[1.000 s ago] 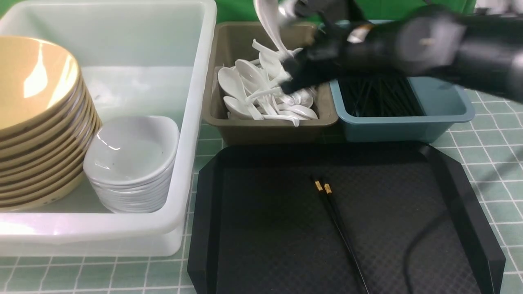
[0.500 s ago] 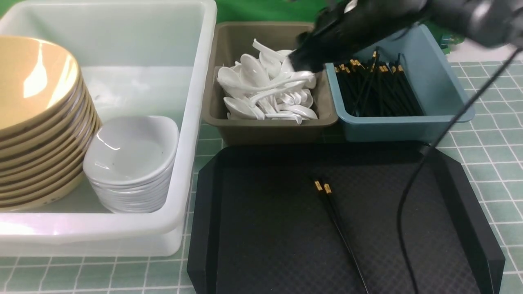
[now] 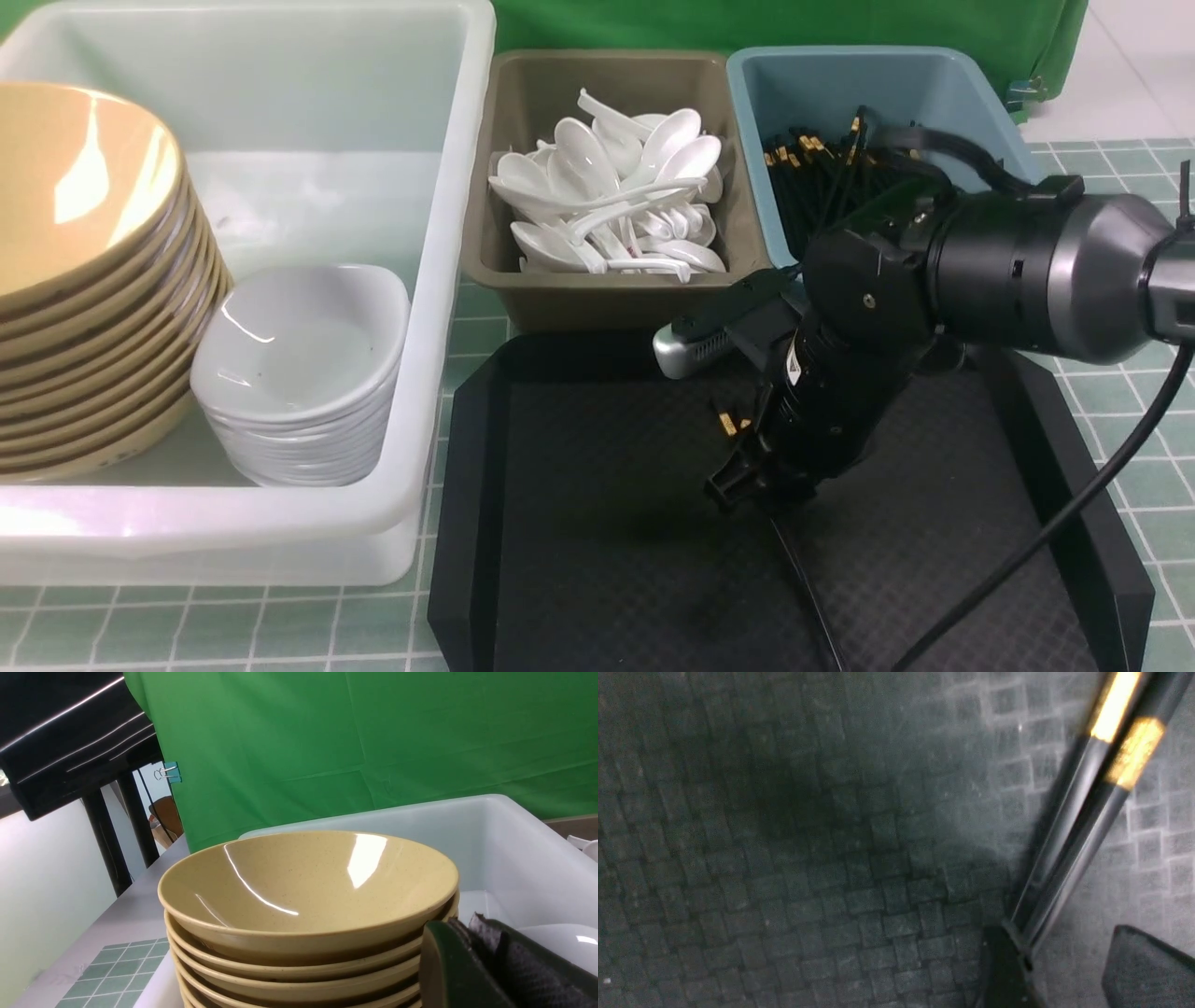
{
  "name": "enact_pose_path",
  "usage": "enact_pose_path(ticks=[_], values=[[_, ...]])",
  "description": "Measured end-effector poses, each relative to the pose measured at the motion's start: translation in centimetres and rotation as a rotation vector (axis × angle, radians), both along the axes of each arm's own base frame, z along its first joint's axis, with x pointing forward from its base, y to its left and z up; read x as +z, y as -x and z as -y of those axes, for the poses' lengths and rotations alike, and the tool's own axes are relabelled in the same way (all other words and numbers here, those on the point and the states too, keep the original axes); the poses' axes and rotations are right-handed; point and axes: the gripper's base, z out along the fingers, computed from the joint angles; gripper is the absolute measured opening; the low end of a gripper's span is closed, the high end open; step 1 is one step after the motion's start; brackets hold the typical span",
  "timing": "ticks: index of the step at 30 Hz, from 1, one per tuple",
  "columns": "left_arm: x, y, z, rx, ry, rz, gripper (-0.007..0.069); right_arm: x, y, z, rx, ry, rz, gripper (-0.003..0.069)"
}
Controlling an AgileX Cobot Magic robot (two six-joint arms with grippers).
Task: On blue table put chopsticks spoon bowls plates into blue grey white boxes.
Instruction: 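Grasp the chopsticks with the right gripper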
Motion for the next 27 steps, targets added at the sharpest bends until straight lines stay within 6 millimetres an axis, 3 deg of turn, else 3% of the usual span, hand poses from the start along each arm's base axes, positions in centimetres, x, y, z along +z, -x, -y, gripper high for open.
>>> enact_pose_path(ticks=[9,14,17,23,27], values=[[0.0,0.0,0.0,0.002,0.000,-0.001,0.0005,-0.2,-0.1,-0.2,-0.033,-0.026,0.003,0.0332],[0.0,0.0,0.0,0.002,0.000,-0.002,0.0005,-2.4,-0.1,-0.4,-0.041,-0.001,-0.047,0.0331],[0.0,0.0,0.0,0.002,0.000,-0.002,0.0005,-2.5,-0.2,-0.4,-0.041,-0.003,-0.050,0.0311],[0.0,0.0,0.0,0.002,0.000,-0.002,0.0005,-2.1,0.1,-0.5,0.025,-0.007,-0.062,0.0109],[0.0,0.0,0.0,0.002,0.001,-0.001,0.0005,-0.5,0.5,-0.3,0.031,-0.035,-0.032,0.0100]])
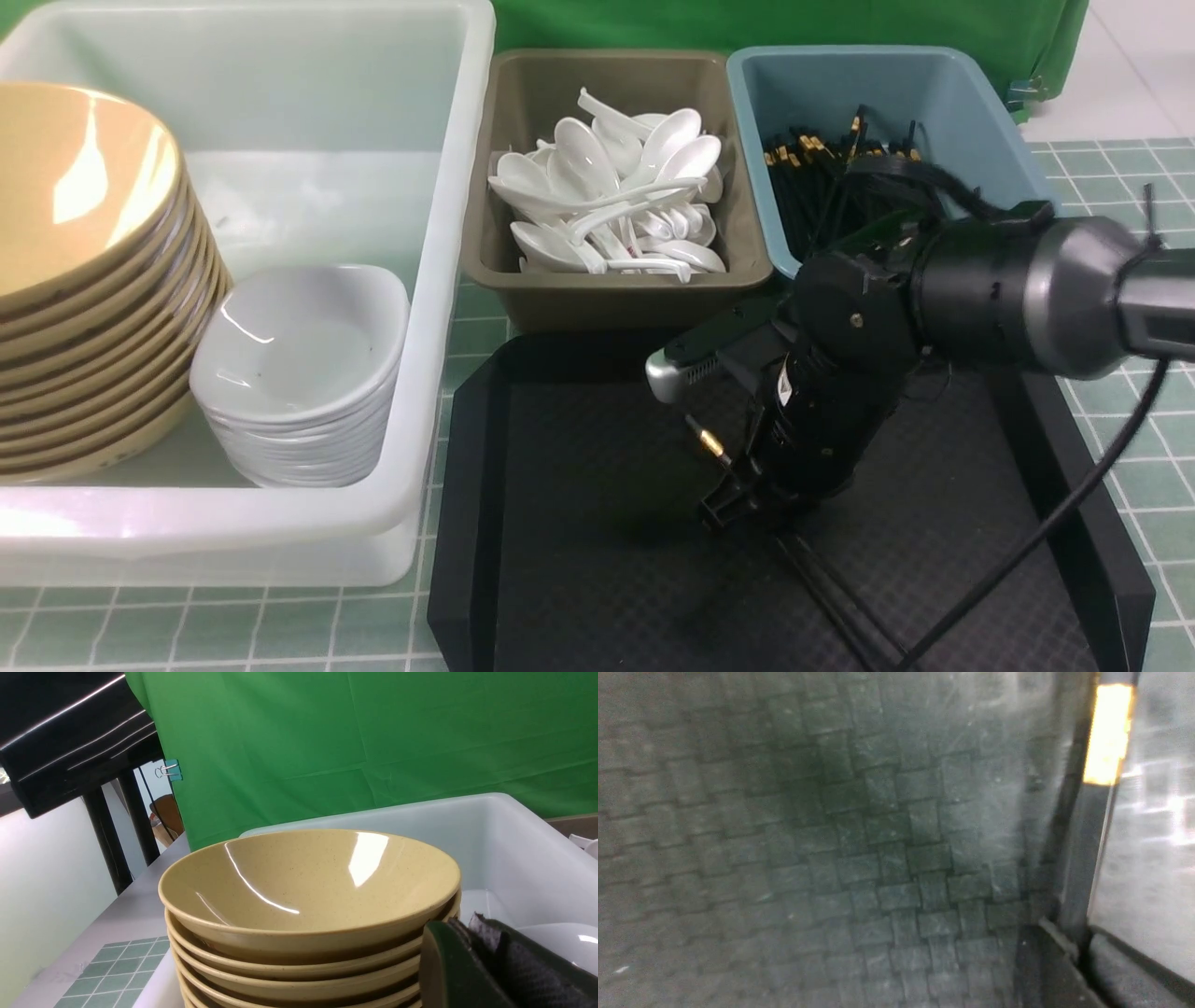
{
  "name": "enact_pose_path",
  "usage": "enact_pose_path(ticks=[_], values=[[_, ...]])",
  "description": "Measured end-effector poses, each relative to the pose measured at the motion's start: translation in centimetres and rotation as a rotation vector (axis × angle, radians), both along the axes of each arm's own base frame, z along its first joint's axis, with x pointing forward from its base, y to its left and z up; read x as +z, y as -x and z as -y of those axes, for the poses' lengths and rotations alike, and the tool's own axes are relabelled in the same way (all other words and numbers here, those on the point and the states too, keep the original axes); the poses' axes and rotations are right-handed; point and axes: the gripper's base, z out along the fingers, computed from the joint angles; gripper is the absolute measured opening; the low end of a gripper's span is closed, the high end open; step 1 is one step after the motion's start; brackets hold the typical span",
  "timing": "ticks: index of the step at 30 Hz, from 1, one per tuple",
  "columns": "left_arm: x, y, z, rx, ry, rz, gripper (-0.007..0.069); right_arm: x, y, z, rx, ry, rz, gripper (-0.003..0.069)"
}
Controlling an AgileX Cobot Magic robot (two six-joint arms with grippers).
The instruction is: On blue table put chopsticks spoon bowls plates into blue grey white boxes.
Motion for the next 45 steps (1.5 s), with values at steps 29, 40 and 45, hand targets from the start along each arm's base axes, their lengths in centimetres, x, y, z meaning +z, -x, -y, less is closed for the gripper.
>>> enact_pose_path(ticks=[29,40,45], values=[[0.0,0.0,0.0,-0.006,0.021,-0.002,0.0005,7.8,-13.5,11.8,-0.433,-0.296,0.699,0.0295],[-0.4,-0.2,0.4,-0.042,-0.034,0.017,0.0005,5.0,-0.6,0.6,0.040,0.013,0.116,0.0283],[-0.4,-0.2,0.5,-0.043,-0.038,0.018,0.0005,1.5,1.9,-1.4,0.116,-0.008,0.115,0.0279]])
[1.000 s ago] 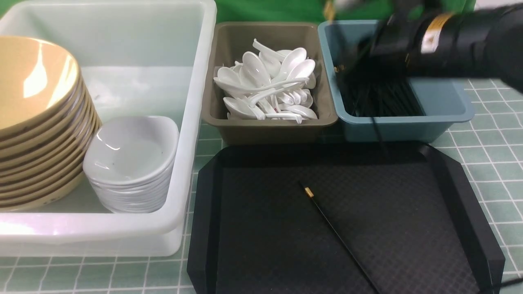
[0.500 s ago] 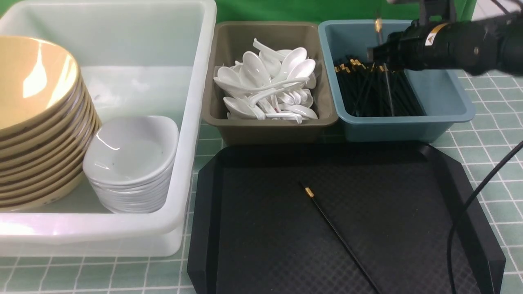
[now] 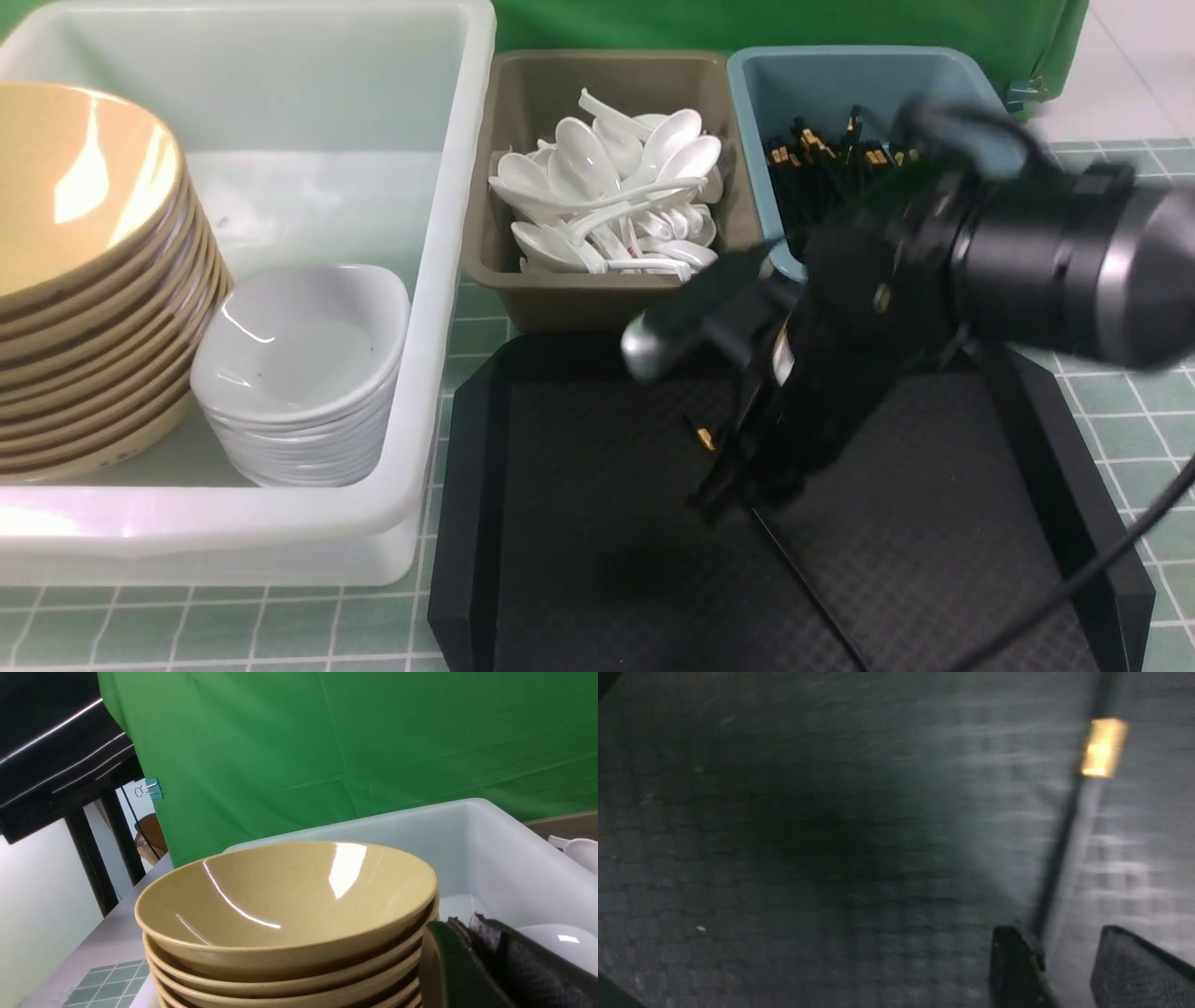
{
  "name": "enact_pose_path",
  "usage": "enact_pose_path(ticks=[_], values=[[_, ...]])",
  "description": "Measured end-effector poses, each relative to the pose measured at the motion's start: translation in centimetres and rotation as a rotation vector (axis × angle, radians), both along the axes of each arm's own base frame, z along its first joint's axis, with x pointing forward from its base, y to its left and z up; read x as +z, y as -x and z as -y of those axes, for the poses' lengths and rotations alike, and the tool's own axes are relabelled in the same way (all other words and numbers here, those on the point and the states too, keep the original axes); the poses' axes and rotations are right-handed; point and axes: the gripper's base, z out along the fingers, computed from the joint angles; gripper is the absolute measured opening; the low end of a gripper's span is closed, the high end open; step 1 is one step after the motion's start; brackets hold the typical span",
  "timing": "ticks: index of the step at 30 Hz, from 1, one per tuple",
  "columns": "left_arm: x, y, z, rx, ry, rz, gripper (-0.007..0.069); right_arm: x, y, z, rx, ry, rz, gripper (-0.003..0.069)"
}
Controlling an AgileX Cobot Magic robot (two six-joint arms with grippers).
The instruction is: On blue table put chopsticks spoon bowls plates into blue grey white boxes.
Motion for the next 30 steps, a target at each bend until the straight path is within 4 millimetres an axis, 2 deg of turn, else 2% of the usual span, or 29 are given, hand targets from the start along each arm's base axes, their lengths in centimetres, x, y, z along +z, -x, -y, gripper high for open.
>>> enact_pose_path(ticks=[8,11,12,15,16,18,19,21,23,27,28,30], values=[[0.0,0.0,0.0,0.000,0.001,0.000,0.0005,-2.9,-0.6,0.5,-0.030,0.036,-0.041,0.0240],[0.0,0.0,0.0,0.000,0.004,0.000,0.0005,-3.5,-0.8,0.5,-0.034,0.047,-0.054,0.0194],[0.0,0.0,0.0,0.000,0.004,0.000,0.0005,-3.5,-0.8,0.5,-0.034,0.047,-0.059,0.0158],[0.0,0.0,0.0,0.000,0.003,0.000,0.0005,-3.1,-0.5,0.5,-0.010,0.048,-0.062,0.0072],[0.0,0.0,0.0,0.000,0.003,0.000,0.0005,-3.0,-0.5,0.5,-0.005,0.047,-0.060,0.0069],[0.0,0.0,0.0,0.000,0.003,0.000,0.0005,-0.5,0.0,0.6,0.027,0.009,-0.016,0.0068],[0.0,0.0,0.0,0.000,0.003,0.000,0.0005,1.3,0.0,0.7,0.031,-0.026,0.030,0.0068],[0.0,0.0,0.0,0.001,0.000,0.000,0.0005,5.8,-0.5,1.6,0.027,-0.126,0.178,0.0068],[0.0,0.0,0.0,0.001,0.000,0.000,0.0005,8.8,-1.6,2.6,0.002,-0.214,0.324,0.0068],[0.0,0.0,0.0,0.001,0.000,0.000,0.0005,12.8,-4.3,4.7,-0.074,-0.375,0.630,0.0068],[0.0,0.0,0.0,0.001,0.000,0.000,0.0005,12.8,-4.4,5.0,-0.080,-0.374,0.633,0.0068],[0.0,0.0,0.0,0.001,0.000,0.000,0.0005,13.7,-7.2,6.7,-0.146,-0.465,0.846,0.0068]])
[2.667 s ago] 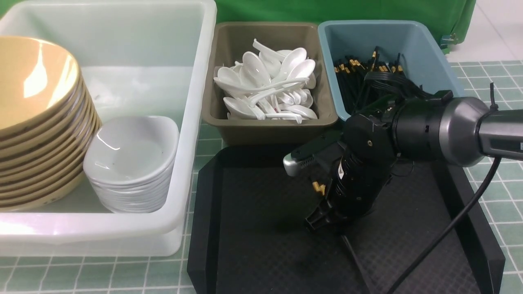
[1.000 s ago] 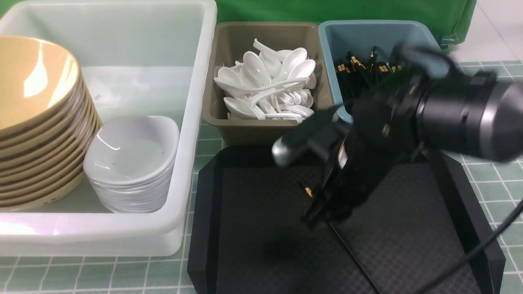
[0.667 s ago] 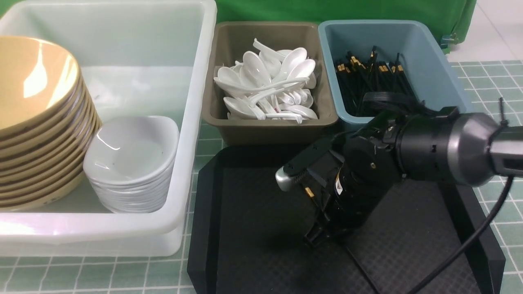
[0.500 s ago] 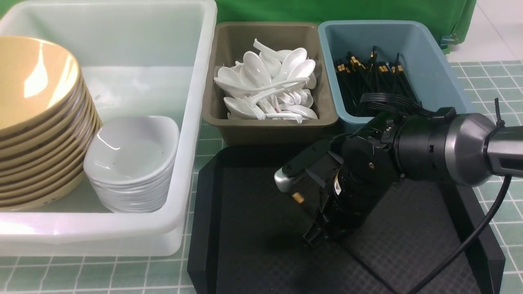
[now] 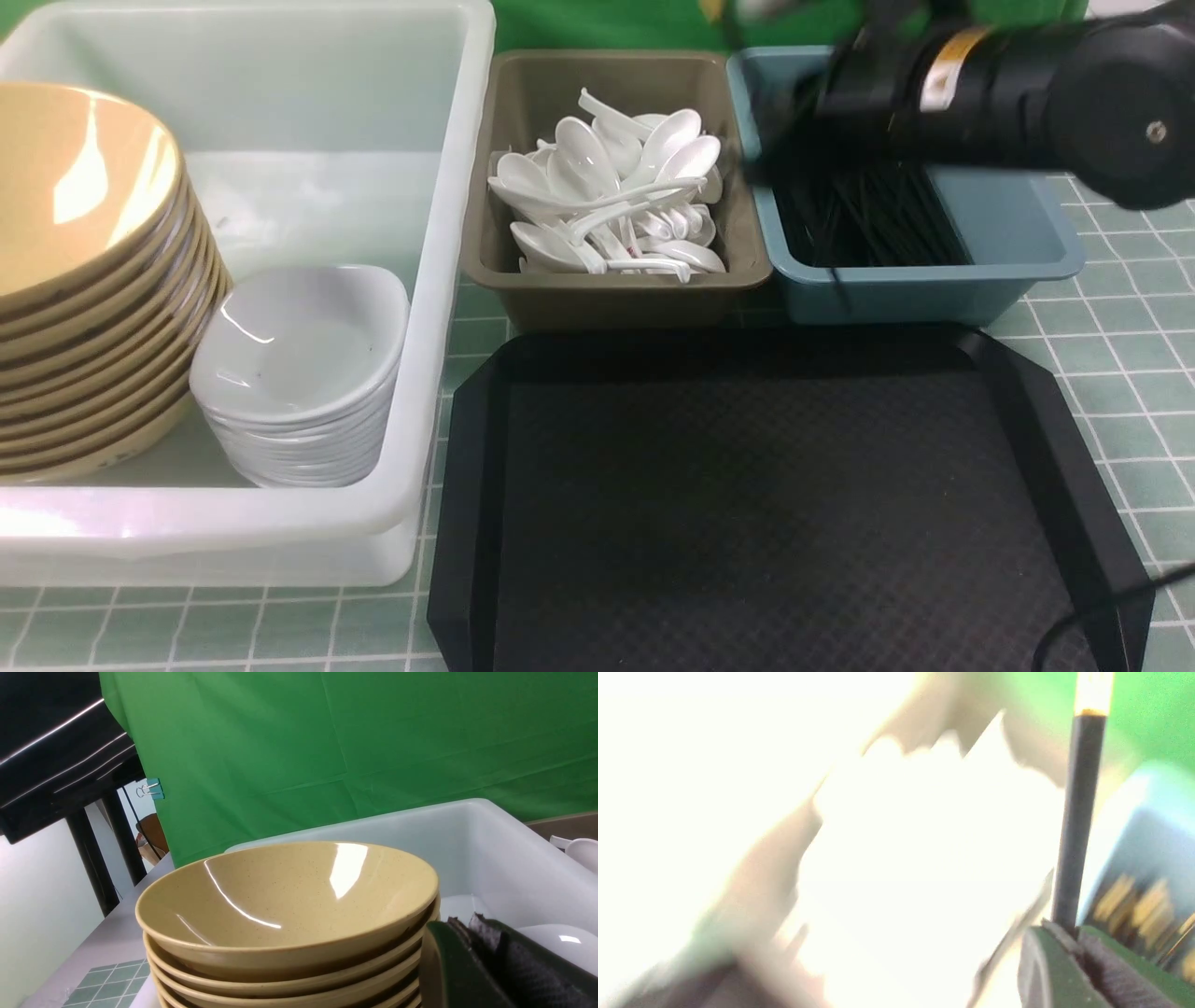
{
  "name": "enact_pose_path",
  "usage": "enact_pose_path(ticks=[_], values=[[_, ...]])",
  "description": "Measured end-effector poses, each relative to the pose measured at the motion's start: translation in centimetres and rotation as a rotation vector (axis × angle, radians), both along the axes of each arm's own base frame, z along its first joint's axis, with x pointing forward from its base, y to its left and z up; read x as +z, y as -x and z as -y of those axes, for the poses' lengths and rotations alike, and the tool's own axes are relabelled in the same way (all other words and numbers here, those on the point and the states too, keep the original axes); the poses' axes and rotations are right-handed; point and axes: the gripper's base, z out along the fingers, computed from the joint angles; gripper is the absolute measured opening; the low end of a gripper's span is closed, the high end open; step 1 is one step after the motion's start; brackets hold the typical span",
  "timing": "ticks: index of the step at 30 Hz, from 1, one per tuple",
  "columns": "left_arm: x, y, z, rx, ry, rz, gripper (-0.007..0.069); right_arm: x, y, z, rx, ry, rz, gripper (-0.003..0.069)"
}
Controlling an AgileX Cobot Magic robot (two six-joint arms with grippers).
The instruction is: On blue table put chopsticks spoon bowls plates into blue grey white boxes.
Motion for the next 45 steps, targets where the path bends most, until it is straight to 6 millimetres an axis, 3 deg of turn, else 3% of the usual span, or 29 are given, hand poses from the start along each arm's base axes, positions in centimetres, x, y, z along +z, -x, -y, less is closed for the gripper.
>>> enact_pose_path(ticks=[1,2,3,5,8,11,15,19,21,26,30,33,36,37,45], values=[[0.0,0.0,0.0,0.000,0.000,0.000,0.0005,-0.5,-1.6,0.7,-0.034,-0.049,0.081,0.0068],[0.0,0.0,0.0,0.000,0.000,0.000,0.0005,-0.6,-1.9,0.8,-0.040,-0.057,0.093,0.0068],[0.0,0.0,0.0,0.000,0.001,0.000,0.0005,-1.8,-4.2,1.7,-0.082,-0.118,0.186,0.0068],[0.0,0.0,0.0,-0.001,0.004,-0.001,0.0005,-3.2,-5.8,2.3,-0.108,-0.138,0.206,0.0068],[-0.1,0.0,0.0,-0.006,0.028,-0.007,0.0005,-7.8,-9.0,3.3,-0.159,-0.095,0.062,0.0086],[-0.1,0.0,0.0,-0.007,0.034,-0.009,0.0005,-10.8,-10.0,3.5,-0.184,-0.043,-0.126,0.0171],[-0.1,0.0,0.0,-0.008,0.036,-0.010,0.0005,-10.0,-9.9,3.5,-0.190,-0.016,-0.197,0.0300],[-0.1,0.0,0.0,-0.008,0.036,-0.010,0.0005,-6.8,-8.2,4.1,-0.193,0.026,-0.277,0.0329],[-0.1,0.0,0.0,-0.008,0.037,-0.010,0.0005,-3.3,-5.9,4.7,-0.191,0.047,-0.303,0.0299],[-0.1,0.0,0.0,-0.007,0.037,-0.011,0.0005,3.0,0.2,5.5,-0.141,0.089,-0.224,0.0169],[-0.1,0.0,0.0,-0.006,0.037,-0.012,0.0005,5.0,5.6,5.3,-0.059,0.128,-0.132,0.0071],[-0.1,0.0,0.0,-0.007,0.038,-0.012,0.0005,4.6,9.8,5.7,-0.011,0.144,-0.102,0.0037],[-0.1,0.0,0.0,-0.006,0.038,-0.012,0.0005,2.5,14.8,7.2,-0.004,0.104,-0.085,0.0036],[-0.1,0.0,0.0,-0.006,0.038,-0.012,0.0005,2.1,15.4,7.4,-0.006,0.099,-0.086,0.0036],[-0.1,0.0,0.0,-0.006,0.038,-0.012,0.0005,-4.7,24.7,11.3,-0.069,-0.112,-0.077,0.0037]])
